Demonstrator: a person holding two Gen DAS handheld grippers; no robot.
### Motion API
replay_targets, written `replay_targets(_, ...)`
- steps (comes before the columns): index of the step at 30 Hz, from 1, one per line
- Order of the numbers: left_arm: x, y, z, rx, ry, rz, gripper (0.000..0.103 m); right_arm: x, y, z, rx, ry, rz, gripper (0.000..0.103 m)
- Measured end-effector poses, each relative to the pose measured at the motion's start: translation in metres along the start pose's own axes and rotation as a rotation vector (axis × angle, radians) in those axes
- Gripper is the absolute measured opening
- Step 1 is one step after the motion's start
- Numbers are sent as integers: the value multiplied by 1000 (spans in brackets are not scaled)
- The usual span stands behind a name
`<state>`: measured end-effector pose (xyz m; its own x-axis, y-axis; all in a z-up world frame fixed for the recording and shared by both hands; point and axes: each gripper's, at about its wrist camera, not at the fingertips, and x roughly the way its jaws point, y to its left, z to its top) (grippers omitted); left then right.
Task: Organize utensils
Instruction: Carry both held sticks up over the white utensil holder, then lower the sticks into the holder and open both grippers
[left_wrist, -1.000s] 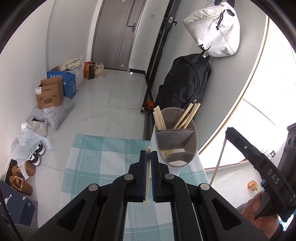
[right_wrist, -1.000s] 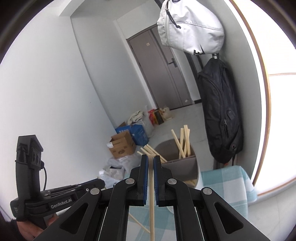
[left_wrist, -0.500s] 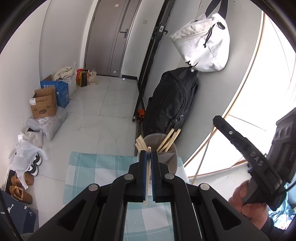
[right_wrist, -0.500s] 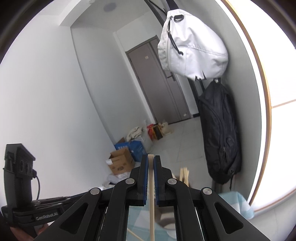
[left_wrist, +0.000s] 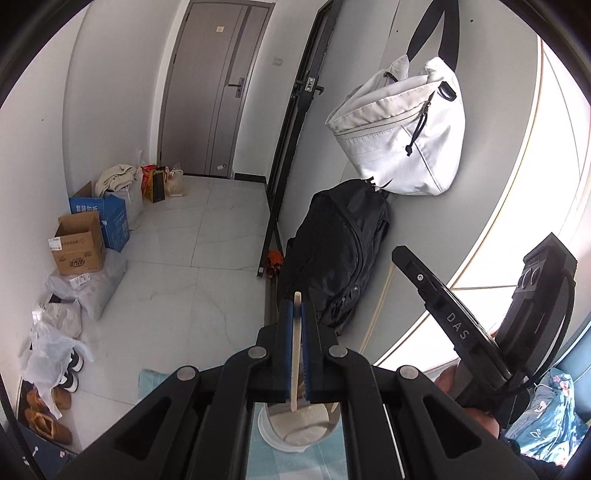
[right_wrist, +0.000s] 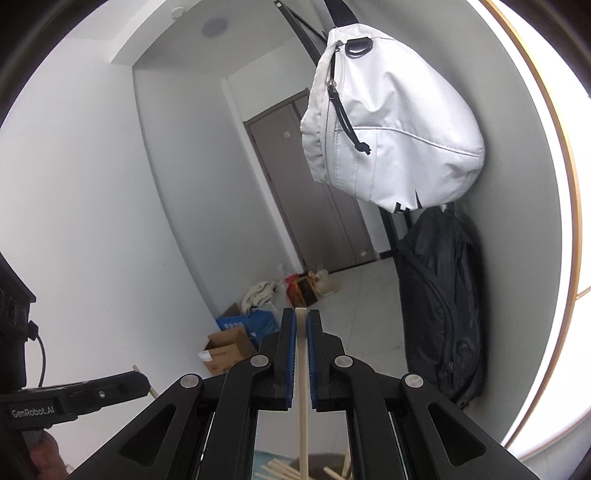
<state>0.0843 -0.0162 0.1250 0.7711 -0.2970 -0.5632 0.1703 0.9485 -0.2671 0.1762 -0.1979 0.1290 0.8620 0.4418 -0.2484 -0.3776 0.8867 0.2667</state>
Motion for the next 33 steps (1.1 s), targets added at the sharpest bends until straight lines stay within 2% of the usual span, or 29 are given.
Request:
replay_targets(5,20,2,2,10,16,-7,0,26,2,0,-38,-29,-5,5)
replay_targets(16,54,17,-11,2,73,-18,0,43,2,-46,-87,-64,-98,5)
replay_targets(25,59,14,-14,6,95,-38,0,37,-5,-64,-102,-13,-45,5)
replay_targets(33,69,8,-28,59,122,-72,0,18,-6,-82,-143,47,15,6)
